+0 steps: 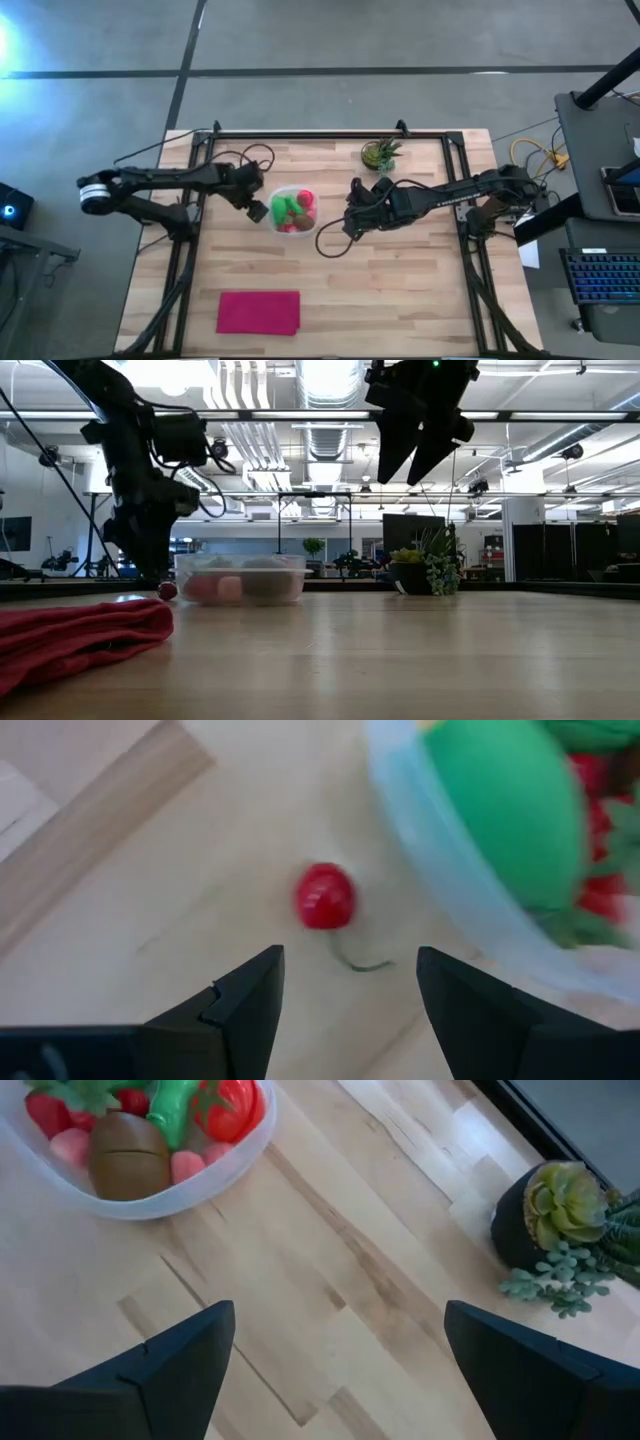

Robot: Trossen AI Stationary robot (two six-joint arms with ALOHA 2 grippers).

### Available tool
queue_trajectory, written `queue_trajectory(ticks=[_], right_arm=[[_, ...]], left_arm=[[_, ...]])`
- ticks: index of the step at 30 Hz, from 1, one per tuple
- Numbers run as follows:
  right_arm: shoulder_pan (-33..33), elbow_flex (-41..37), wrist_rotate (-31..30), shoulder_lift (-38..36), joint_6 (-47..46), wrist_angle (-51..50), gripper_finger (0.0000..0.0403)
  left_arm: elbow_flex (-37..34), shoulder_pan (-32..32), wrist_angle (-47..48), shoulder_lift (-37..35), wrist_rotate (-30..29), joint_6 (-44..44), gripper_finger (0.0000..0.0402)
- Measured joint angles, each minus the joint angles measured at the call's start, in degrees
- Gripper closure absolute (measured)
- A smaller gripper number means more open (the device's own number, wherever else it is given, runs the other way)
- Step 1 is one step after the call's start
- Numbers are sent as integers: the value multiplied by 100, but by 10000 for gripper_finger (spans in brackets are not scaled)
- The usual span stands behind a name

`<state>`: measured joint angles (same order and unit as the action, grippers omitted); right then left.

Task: Pick and placing Produce into tupperware
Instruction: Put the red cherry into the transparent bin

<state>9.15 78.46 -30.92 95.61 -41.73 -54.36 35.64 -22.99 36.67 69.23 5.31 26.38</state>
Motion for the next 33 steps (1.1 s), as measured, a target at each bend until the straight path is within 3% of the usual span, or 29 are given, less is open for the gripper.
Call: queue_trajectory(ticks=[13, 27, 33], right_arm=[[-4, 0, 134, 0, -211, -140, 51], [-4, -2, 133, 2, -333, -172, 51], [-4, -2, 129, 2, -331, -180, 51]], left_arm=[[169, 14, -312, 735, -500, -12, 187], [540, 22, -155, 1525, -519, 26, 188], [687, 22, -19, 1359, -499, 69, 227]])
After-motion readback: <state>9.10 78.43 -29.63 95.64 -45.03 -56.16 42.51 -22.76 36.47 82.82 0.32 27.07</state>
